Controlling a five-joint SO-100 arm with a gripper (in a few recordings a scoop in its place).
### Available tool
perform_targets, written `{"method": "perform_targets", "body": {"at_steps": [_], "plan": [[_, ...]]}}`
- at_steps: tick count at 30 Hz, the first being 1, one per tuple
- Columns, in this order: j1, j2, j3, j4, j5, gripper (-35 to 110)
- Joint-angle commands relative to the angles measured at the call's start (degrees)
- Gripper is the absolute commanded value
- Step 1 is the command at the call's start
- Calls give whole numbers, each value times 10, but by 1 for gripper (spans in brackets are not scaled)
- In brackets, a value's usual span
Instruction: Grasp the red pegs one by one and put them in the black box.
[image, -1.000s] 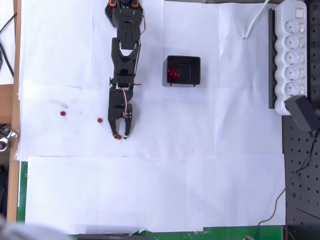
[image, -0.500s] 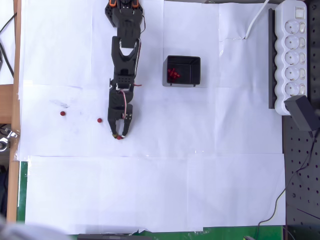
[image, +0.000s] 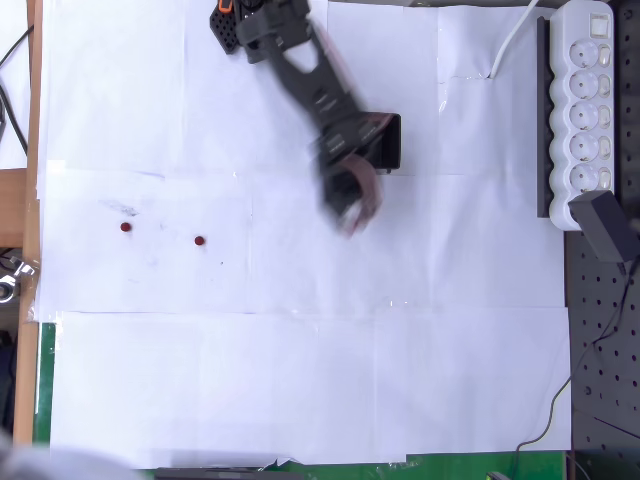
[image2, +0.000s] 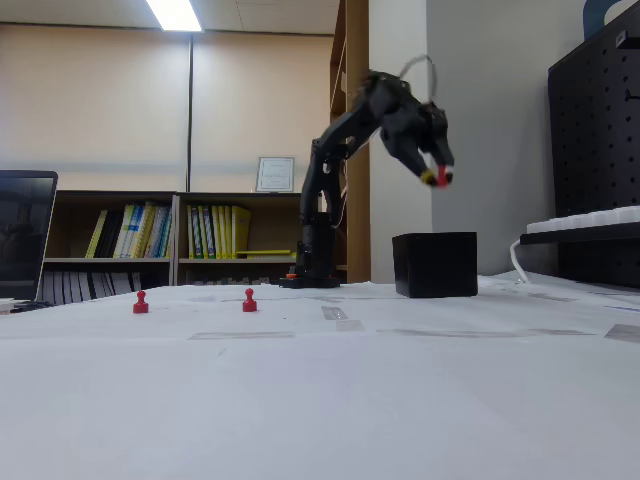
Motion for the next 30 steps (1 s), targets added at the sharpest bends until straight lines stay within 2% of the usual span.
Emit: {"method": "perform_targets", "body": {"at_steps": [1, 9, 20, 23, 27, 29, 30], "plan": [[-40, -51, -38, 24, 0, 0], [-68, 10, -120, -62, 0, 1], [-67, 52, -116, -56, -1, 16], [-54, 20, -83, -36, 0, 16], [-6, -71, 51, -9, -28, 16], [53, -140, 43, -54, -45, 16], [90, -185, -14, -105, -43, 16]]}}
